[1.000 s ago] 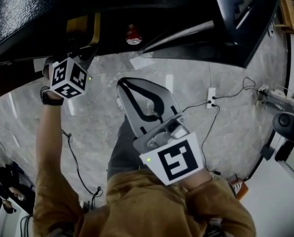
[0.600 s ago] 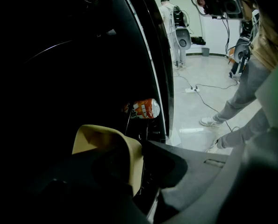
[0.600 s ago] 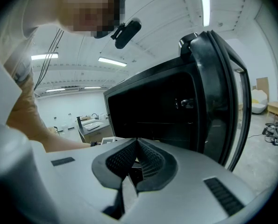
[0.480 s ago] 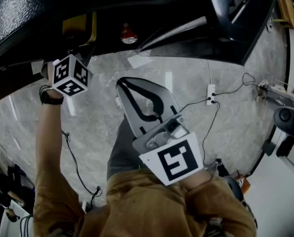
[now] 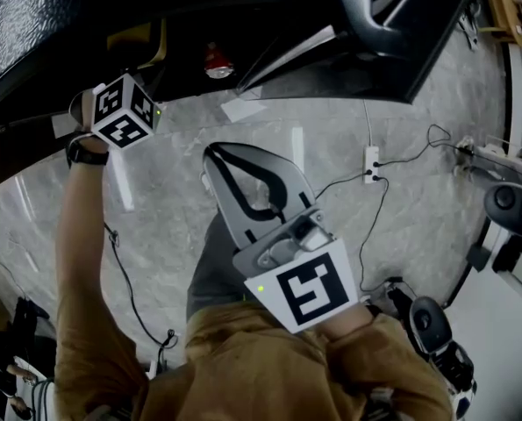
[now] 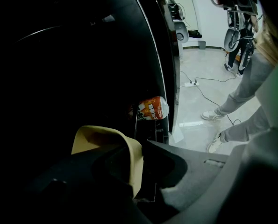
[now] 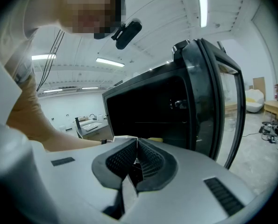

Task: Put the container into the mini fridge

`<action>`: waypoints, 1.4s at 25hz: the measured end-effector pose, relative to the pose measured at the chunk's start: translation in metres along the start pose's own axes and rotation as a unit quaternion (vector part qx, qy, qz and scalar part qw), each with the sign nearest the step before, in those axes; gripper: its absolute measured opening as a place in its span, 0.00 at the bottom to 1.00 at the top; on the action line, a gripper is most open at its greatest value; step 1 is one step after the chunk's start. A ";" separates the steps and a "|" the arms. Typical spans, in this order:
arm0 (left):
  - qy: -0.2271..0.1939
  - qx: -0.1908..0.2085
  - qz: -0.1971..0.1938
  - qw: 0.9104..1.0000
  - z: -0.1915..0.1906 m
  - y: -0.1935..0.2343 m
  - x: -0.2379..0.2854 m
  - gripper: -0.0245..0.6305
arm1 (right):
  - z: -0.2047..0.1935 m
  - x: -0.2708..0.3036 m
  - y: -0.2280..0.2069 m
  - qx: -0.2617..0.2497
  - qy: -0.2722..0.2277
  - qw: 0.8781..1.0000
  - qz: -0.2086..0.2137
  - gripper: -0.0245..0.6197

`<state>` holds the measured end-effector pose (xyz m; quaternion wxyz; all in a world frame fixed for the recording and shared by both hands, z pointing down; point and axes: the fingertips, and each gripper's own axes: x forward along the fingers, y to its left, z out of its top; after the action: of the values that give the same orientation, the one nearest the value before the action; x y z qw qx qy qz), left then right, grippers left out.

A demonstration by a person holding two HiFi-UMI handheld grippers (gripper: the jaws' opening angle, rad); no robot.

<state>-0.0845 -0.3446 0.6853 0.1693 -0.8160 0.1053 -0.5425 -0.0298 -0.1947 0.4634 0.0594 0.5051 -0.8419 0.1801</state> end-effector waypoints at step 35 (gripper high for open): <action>-0.010 0.001 0.029 1.000 0.024 0.037 0.024 0.35 | 0.003 -0.012 -0.032 0.015 -0.007 1.000 -0.025 0.04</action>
<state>-0.0528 -0.3836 0.6825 0.1864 -0.8180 0.1266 -0.5293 0.0040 -0.1993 0.4651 0.0505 0.5280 -0.8267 0.1876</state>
